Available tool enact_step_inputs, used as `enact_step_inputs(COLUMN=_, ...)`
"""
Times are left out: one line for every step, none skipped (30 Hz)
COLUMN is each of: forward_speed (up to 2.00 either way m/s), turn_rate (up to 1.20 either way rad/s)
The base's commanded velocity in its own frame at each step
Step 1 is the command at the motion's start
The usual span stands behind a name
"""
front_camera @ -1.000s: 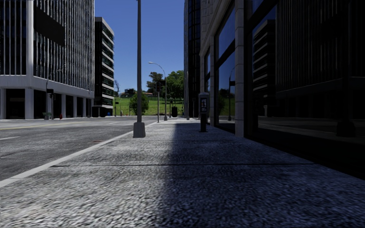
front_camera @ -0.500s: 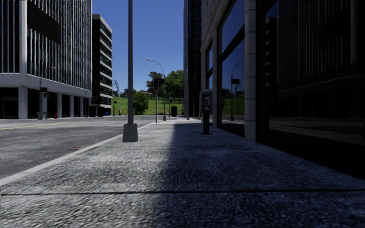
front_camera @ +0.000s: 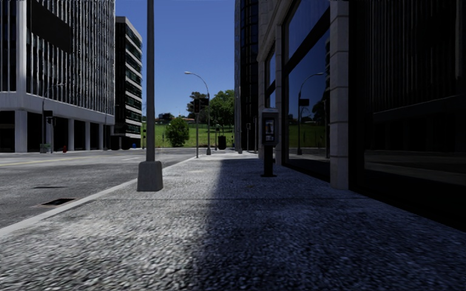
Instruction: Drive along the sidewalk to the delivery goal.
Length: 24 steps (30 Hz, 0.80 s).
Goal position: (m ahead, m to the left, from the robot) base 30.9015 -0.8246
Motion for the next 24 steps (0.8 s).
enact_step_inputs(forward_speed=2.00, turn_rate=0.00)
enact_step_inputs(forward_speed=2.00, turn_rate=0.00)
enact_step_inputs(forward_speed=2.00, turn_rate=0.00)
enact_step_inputs(forward_speed=2.00, turn_rate=0.00)
enact_step_inputs(forward_speed=2.00, turn_rate=0.00)
enact_step_inputs(forward_speed=2.00, turn_rate=0.00)
enact_step_inputs(forward_speed=2.00, turn_rate=0.00)
enact_step_inputs(forward_speed=2.00, turn_rate=0.00)
enact_step_inputs(forward_speed=2.00, turn_rate=0.00)
enact_step_inputs(forward_speed=2.00, turn_rate=0.00)
enact_step_inputs(forward_speed=2.00, turn_rate=0.00)
enact_step_inputs(forward_speed=2.00, turn_rate=0.00)
enact_step_inputs(forward_speed=2.00, turn_rate=0.00)
enact_step_inputs(forward_speed=2.00, turn_rate=0.00)
enact_step_inputs(forward_speed=2.00, turn_rate=0.00)
enact_step_inputs(forward_speed=2.00, turn_rate=0.00)
enact_step_inputs(forward_speed=2.00, turn_rate=0.00)
enact_step_inputs(forward_speed=2.00, turn_rate=0.00)
enact_step_inputs(forward_speed=2.00, turn_rate=0.00)
enact_step_inputs(forward_speed=2.00, turn_rate=0.00)
enact_step_inputs(forward_speed=2.00, turn_rate=0.00)
enact_step_inputs(forward_speed=2.00, turn_rate=0.00)
enact_step_inputs(forward_speed=2.00, turn_rate=0.00)
enact_step_inputs(forward_speed=2.00, turn_rate=0.00)
